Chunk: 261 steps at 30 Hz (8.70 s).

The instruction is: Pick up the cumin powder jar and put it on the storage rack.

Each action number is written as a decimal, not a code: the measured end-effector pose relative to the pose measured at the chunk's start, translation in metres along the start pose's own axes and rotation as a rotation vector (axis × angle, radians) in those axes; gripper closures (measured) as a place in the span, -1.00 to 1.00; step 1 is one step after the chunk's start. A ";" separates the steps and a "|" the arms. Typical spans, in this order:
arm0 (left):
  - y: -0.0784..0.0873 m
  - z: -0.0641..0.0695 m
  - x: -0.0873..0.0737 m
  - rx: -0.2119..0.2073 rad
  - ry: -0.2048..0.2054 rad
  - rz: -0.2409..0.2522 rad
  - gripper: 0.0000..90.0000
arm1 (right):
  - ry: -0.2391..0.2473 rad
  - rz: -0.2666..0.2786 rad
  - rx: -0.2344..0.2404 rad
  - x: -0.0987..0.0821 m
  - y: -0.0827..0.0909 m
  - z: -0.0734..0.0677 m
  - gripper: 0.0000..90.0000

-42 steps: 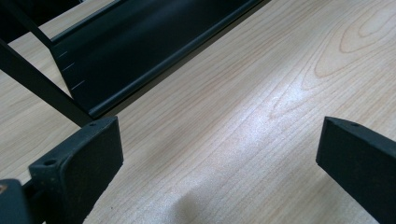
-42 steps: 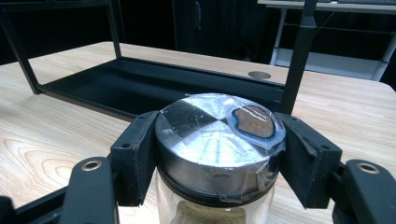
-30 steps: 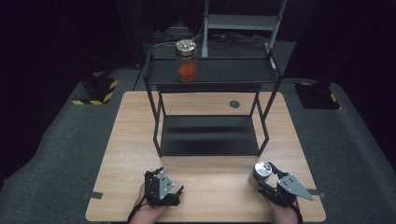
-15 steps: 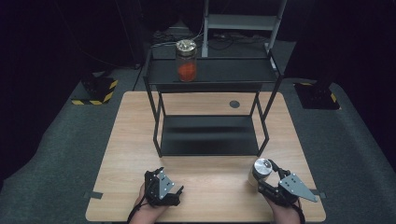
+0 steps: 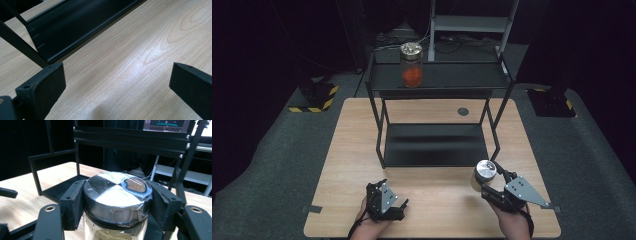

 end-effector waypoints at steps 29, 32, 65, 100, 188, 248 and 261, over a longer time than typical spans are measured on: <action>0.001 0.001 -0.001 -0.003 -0.015 0.010 -0.98 | 0.018 0.043 0.034 0.050 -0.030 -0.008 -0.23; 0.001 0.001 -0.001 -0.005 -0.016 0.010 -0.98 | 0.021 0.048 0.031 0.055 -0.031 -0.006 -0.23; 0.002 -0.002 -0.003 -0.014 0.008 0.026 -0.98 | 0.054 0.099 0.031 0.119 -0.055 -0.002 -0.23; 0.004 -0.005 -0.005 -0.028 0.031 0.040 -0.98 | 0.038 0.179 0.001 0.182 -0.080 0.005 -0.23; 0.005 -0.006 -0.008 -0.050 0.030 0.060 -0.98 | -0.019 0.194 -0.083 0.223 -0.189 0.022 -0.24; 0.004 -0.007 -0.006 -0.044 0.043 0.048 -0.98 | -0.007 0.179 -0.059 0.213 -0.158 0.007 -1.00; 0.004 -0.005 -0.006 -0.044 0.025 0.045 -0.98 | 0.033 0.176 -0.052 0.198 -0.127 0.000 -1.00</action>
Point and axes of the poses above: each handheld gripper's, and its own axes: y roughly backward along the jaws, x roughly out of its top, z roughly to its right, the point moved 7 cm from there along -y, roughly forward along the jaws, and after that the axes turned 6 degrees about -y, right-handed, at the moved point
